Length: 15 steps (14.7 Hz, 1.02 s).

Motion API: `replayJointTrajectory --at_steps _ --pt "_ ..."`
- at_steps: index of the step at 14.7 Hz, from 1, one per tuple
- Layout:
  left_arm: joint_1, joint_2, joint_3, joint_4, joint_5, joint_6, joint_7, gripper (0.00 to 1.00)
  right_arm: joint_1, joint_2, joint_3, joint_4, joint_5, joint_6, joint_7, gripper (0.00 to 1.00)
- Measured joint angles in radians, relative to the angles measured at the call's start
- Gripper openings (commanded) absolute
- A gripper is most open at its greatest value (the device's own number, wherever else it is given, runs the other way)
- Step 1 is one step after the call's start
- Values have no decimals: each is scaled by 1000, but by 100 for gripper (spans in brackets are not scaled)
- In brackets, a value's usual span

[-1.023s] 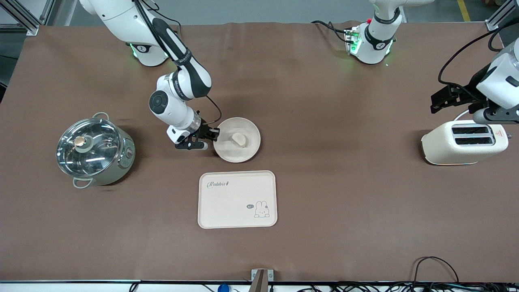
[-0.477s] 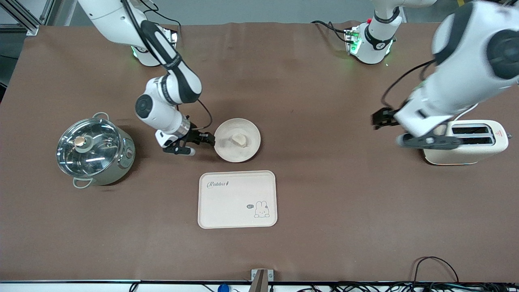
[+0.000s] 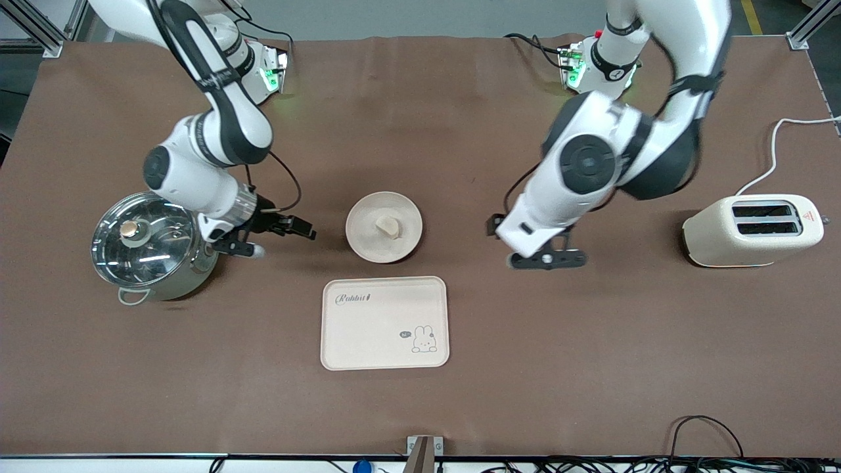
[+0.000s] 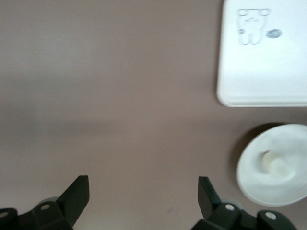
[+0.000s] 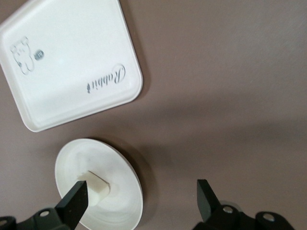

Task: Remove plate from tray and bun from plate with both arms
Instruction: 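Grasp the bun with the left gripper while the right gripper returns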

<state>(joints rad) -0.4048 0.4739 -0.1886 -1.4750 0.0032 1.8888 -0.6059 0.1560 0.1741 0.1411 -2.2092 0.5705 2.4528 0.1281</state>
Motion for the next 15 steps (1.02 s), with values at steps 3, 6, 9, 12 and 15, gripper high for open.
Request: replayJointTrajectory --at_steps 3,6,9,12,15 --pt "-99 104 0 -1 0 158 -153 100 -59 -52 -12 -1 -51 -18 -18 100" --pt "-205 204 5 1 4 294 -366 100 -110 -99 -15 17 -189 -107 -21 100" --pt "-282 255 11 6 49 325 -580 100 -155 -128 -15 92 -301 -272 -38 100" --pt "-319 277 12 8 58 400 -751 99 -207 -138 -16 195 -412 -419 -65 100" --pt "-337 303 13 9 58 458 -856 98 -265 -170 -18 261 -480 -461 -80 100"
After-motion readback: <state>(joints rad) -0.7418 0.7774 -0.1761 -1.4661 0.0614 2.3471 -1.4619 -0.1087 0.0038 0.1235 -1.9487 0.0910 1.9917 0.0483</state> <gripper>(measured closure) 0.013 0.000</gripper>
